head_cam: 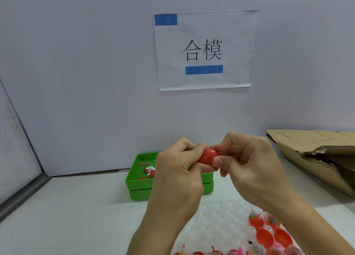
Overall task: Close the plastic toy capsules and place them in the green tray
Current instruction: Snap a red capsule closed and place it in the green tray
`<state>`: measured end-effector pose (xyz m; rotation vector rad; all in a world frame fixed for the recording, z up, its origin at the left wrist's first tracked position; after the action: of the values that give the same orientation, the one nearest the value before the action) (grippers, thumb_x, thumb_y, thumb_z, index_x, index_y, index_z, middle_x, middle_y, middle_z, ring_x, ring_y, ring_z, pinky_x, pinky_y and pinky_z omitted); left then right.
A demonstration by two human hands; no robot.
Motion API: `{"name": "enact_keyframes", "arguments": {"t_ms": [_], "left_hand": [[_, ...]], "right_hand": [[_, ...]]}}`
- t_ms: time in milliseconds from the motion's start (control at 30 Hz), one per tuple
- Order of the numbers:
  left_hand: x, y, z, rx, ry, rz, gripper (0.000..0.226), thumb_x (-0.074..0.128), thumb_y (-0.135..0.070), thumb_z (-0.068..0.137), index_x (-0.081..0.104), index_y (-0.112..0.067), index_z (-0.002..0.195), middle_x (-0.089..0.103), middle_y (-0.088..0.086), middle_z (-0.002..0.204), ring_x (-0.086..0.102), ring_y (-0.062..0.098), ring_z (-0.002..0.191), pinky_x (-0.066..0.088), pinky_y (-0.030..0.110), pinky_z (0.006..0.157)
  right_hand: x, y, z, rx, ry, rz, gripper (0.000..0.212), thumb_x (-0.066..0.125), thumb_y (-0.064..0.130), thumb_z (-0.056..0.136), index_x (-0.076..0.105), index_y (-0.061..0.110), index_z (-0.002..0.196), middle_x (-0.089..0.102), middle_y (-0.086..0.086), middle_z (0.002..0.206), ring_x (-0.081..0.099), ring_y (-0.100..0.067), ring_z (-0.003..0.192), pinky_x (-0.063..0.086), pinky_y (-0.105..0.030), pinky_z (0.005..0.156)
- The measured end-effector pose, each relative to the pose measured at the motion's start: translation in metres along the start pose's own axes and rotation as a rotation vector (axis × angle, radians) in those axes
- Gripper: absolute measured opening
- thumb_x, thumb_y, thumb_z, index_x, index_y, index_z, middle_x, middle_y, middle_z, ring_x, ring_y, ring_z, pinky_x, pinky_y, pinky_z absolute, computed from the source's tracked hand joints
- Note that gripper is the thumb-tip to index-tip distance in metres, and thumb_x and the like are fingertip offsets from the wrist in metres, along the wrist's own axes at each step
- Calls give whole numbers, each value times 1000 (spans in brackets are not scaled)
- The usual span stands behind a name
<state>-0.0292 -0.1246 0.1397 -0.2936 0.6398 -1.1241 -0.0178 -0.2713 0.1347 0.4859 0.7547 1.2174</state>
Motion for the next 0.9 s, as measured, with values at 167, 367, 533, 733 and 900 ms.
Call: {"name": "enact_keyframes", "arguments": {"t_ms": [167,367,533,733,900], "left_hand": [[2,0,-2,34,-47,107,26,56,1,77,77,-8,89,60,-4,75,61,0,73,47,5,60],[0,-5,0,2,-21,127,15,65,-15,78,75,-18,89,59,-10,77,59,7,77,47,15,63],[-6,-6,2,-142,66,-150,21,76,-18,83,75,-26,103,67,-8,90,70,10,85,57,24,77],[-6,-3,3,-266,50,-312,37,80,-14,76,73,-21,112,74,-6,95,72,8,89,56,18,79],[-7,-3,4,-284,57,-397,38,78,-26,67,75,-21,105,75,-3,94,73,11,88,56,18,78]], "right_hand": [[8,2,-3,-28,-50,-28,13,67,6,79,60,11,68,69,3,61,61,-13,52,52,-36,54],[-1,2,1,3,29,91,19,67,-2,88,62,12,76,70,1,63,63,-15,53,51,-25,55],[-8,3,3,58,100,274,6,68,19,84,65,14,86,71,-3,67,65,-14,59,52,-23,62],[-6,1,4,115,124,361,6,66,28,82,71,27,86,71,-9,70,66,-17,64,51,-25,66],[-3,1,2,127,139,396,6,66,29,82,70,27,86,71,-9,72,66,-16,65,52,-25,67]]}}
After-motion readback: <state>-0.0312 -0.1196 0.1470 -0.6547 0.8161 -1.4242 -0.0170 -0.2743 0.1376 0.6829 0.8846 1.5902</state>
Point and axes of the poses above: each hand's wrist, its own z-axis towards the middle knuckle, its own x-axis out of the palm, y = z × x, the point moved 1 cm from there along z, towards the middle knuckle
